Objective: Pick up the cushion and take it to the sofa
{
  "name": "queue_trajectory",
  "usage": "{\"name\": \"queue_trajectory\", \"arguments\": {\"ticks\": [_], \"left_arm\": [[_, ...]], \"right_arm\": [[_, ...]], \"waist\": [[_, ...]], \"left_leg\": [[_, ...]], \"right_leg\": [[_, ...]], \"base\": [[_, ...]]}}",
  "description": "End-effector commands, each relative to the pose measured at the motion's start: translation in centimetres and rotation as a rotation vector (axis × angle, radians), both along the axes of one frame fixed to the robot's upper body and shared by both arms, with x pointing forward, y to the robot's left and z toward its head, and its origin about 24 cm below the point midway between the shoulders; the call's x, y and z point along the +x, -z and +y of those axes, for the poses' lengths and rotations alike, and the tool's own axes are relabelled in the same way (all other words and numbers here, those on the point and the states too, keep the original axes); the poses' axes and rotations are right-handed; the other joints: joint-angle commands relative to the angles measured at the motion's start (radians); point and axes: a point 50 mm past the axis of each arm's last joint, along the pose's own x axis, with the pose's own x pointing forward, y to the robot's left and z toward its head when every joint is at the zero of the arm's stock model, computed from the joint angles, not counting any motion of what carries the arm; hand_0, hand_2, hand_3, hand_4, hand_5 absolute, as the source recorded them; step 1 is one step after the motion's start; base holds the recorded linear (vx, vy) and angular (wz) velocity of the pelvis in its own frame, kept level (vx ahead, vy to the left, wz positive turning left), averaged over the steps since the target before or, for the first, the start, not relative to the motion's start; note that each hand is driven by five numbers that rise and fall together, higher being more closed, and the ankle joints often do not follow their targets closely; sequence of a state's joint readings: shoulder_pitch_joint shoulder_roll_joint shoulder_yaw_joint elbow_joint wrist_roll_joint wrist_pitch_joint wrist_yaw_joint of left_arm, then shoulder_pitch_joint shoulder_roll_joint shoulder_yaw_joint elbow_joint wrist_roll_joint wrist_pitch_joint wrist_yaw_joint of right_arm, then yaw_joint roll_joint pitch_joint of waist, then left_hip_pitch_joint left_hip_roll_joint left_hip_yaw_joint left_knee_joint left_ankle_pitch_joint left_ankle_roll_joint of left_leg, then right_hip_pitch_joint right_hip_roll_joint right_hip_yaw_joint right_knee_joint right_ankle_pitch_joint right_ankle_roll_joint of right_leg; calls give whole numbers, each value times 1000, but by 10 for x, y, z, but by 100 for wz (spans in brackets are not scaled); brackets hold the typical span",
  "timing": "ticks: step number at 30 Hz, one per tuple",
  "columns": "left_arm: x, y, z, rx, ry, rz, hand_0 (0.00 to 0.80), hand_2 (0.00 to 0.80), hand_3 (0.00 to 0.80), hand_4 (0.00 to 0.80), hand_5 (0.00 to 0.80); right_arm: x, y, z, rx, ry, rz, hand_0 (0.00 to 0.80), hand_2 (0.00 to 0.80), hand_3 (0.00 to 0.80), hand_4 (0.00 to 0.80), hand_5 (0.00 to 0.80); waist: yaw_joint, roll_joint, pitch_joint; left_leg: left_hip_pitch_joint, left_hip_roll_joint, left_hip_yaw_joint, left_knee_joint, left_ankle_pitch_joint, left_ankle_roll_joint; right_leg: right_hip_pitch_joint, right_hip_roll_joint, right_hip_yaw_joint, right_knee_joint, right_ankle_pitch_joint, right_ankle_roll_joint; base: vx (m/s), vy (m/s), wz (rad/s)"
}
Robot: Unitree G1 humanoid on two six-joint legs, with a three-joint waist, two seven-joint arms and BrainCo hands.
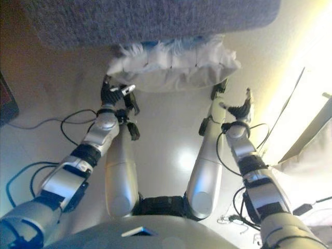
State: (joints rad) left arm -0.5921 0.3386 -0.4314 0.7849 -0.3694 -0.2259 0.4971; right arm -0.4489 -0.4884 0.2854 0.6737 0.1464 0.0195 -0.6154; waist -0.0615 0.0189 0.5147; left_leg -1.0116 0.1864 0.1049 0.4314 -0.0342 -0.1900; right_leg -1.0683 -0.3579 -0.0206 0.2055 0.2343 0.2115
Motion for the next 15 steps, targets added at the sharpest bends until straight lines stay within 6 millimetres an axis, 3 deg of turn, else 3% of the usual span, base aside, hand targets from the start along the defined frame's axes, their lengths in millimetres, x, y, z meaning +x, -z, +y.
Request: {"name": "queue_trajectory", "arguments": {"ticks": [1, 7, 15], "left_arm": [[3, -21, 18, -37, -82, -107, 0, 0, 0, 0, 0], [11, -47, 19, -31, -58, -213, 0, 0, 0, 0, 0], [19, -77, 16, 104, 18, -303, 0, 0, 0, 0, 0]], "right_arm": [[1, -28, -15, -70, -3, -130, 0, 0, 0, 0, 0], [12, -79, -13, -121, -38, -363, 0, 0, 0, 0, 0], [28, -137, -5, -251, -180, -490, 0, 0, 0, 0, 0]], "waist": [[-6, 52, 5], [6, 54, 5], [27, 64, 5]], "left_leg": [[-122, -10, -12, -126, 127, 44], [-230, -10, -39, -87, 123, 49], [-338, -11, -77, -37, 107, 51]], "right_leg": [[-48, 11, 7, 121, -135, 22], [-149, 8, 19, 170, -147, 27], [-252, -4, 30, 217, -155, 36]], "base": [[-13, -34, 5], [10, -6, 7], [9, -21, 8]]}}
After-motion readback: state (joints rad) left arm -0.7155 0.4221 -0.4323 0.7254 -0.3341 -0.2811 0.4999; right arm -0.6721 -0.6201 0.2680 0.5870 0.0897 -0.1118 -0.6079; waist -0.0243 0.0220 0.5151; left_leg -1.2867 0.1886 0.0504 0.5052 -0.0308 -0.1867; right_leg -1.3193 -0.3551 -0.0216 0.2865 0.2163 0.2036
